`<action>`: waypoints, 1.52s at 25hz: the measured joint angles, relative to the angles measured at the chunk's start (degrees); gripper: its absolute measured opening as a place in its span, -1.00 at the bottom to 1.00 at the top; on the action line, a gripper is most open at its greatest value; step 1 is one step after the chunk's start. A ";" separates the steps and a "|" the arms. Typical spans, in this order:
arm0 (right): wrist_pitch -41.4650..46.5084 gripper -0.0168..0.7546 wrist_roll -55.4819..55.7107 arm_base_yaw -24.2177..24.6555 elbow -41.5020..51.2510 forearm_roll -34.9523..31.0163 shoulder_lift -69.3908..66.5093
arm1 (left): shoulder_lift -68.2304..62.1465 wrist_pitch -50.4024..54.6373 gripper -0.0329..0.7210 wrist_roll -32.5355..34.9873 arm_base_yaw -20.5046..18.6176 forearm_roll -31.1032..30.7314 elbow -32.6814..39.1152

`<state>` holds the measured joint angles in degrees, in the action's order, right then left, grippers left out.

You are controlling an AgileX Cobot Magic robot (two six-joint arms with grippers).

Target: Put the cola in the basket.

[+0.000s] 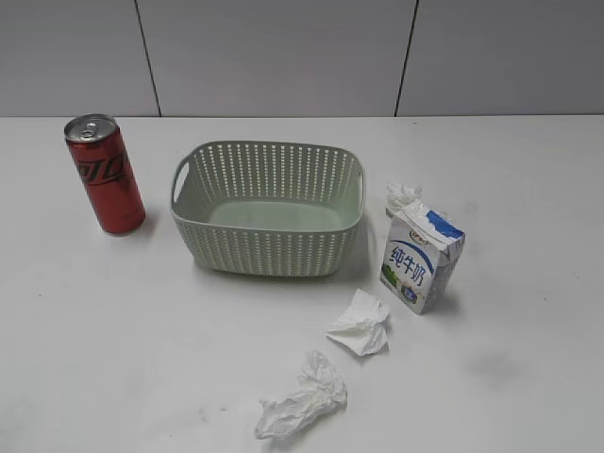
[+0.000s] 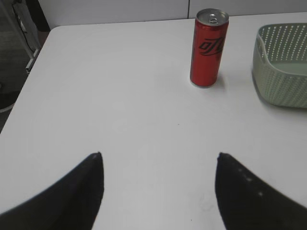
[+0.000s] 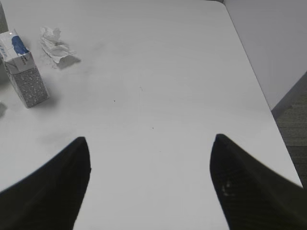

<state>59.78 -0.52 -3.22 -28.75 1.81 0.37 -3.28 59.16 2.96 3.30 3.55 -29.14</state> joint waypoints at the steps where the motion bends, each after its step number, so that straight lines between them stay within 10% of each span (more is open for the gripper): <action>1: 0.00 0.57 0.00 0.00 0.00 0.00 0.00 | 0.00 0.00 0.55 0.00 0.00 0.00 0.00; 38: 0.00 0.57 0.00 0.00 0.00 0.00 0.00 | -12.22 -0.45 0.55 0.00 0.00 0.60 -11.86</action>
<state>59.78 -0.52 -3.22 -28.75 1.81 0.37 -15.51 58.71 2.96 3.30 4.16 -41.00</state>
